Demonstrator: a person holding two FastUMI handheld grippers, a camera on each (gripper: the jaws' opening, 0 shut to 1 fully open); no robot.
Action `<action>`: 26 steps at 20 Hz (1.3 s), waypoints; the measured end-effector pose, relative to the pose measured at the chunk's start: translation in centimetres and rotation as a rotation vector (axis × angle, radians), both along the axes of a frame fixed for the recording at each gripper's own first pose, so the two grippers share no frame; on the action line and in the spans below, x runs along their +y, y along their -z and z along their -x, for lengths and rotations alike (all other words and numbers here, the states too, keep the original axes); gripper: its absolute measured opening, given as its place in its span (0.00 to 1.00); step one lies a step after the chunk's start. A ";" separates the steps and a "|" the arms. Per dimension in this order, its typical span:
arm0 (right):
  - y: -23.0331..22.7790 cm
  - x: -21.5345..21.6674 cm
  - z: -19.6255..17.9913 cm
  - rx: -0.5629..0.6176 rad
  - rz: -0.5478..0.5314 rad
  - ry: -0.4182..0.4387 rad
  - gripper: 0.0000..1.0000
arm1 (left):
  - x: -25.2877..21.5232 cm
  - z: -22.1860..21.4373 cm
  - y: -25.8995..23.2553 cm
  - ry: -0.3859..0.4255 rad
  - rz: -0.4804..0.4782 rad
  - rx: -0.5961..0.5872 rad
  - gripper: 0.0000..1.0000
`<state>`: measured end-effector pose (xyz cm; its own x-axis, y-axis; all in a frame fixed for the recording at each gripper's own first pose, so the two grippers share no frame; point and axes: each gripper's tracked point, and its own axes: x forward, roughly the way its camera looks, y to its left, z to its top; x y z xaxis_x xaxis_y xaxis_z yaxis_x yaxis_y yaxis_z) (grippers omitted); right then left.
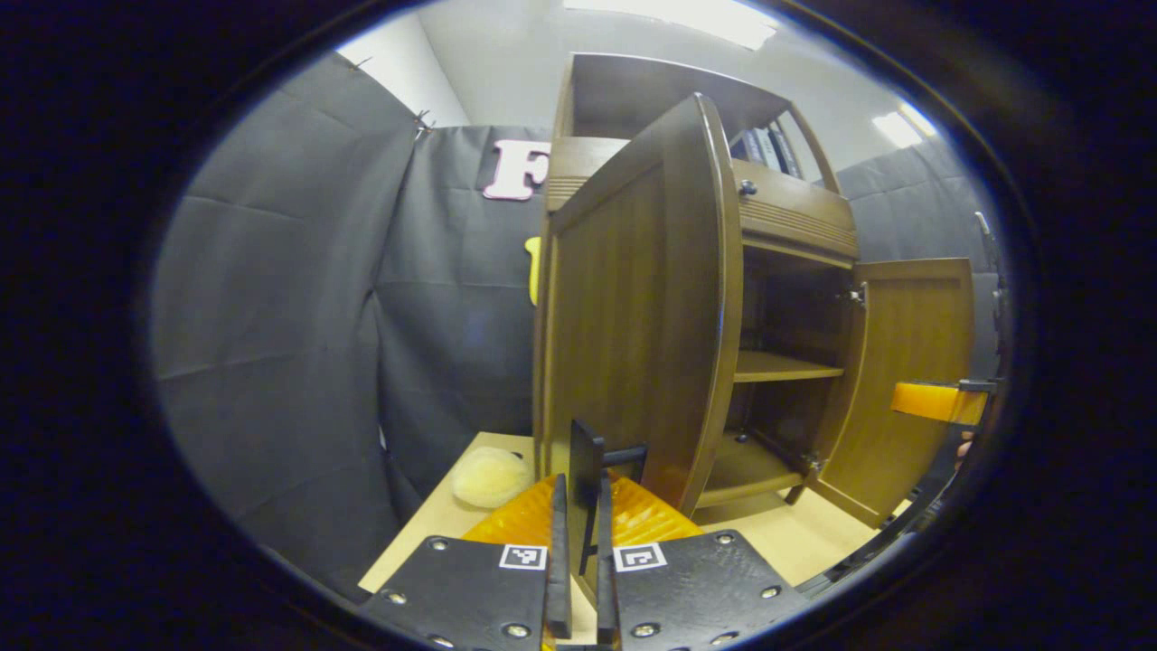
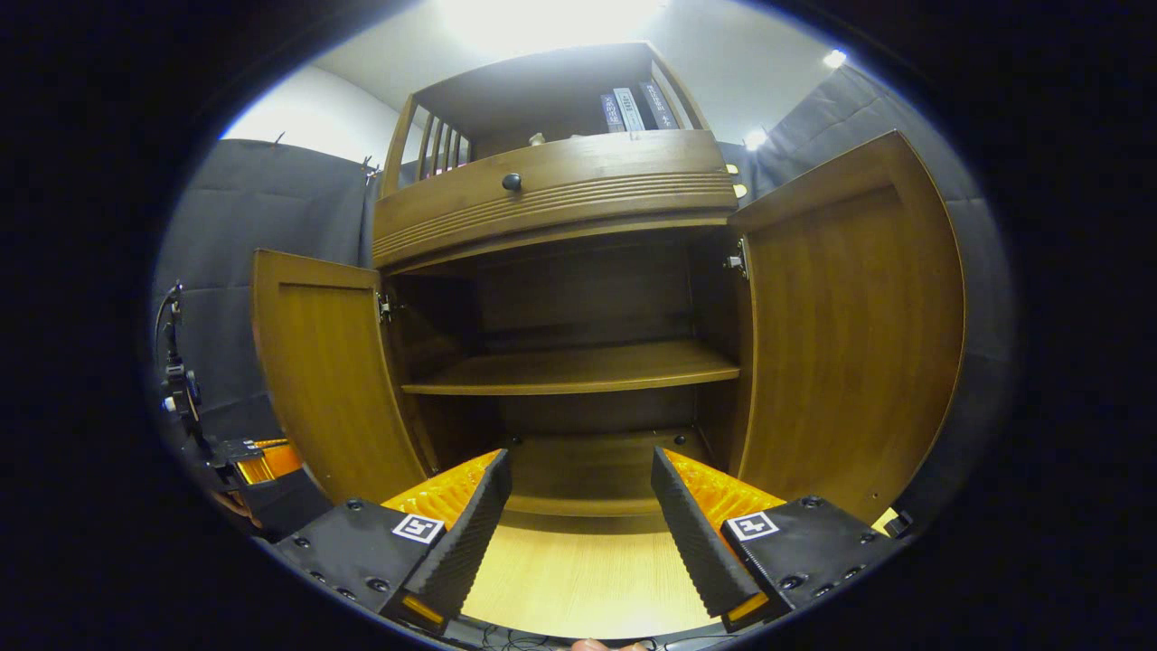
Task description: Open the right door of the double-door shoe cabinet with the right hand, and open the left door with the left hand.
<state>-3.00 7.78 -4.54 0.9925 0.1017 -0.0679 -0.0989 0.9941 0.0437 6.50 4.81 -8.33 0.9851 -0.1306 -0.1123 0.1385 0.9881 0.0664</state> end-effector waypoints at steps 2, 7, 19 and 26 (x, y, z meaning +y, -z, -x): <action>0.0 -0.1 -0.1 0.001 0.002 0.005 0.92 | 3.1 -0.1 -0.6 -0.017 -0.007 -0.024 0.13; -0.2 -0.2 -0.3 0.005 0.008 0.011 0.92 | 8.1 -0.5 -1.0 0.034 -0.001 -0.035 0.12; -0.8 -1.8 -0.7 0.005 0.025 0.051 0.92 | 11.0 1.5 -1.0 0.109 -0.076 -0.037 0.13; -0.6 -2.6 -0.1 0.007 0.047 0.059 0.92 | 11.8 8.1 -1.7 0.012 -0.057 -0.029 0.12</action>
<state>-2.94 5.21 -3.90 0.9962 0.0398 -0.0778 -0.0401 0.9992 -0.0025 -1.59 16.61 -6.65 0.9864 -0.1364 -0.0914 0.1474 0.9809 0.1270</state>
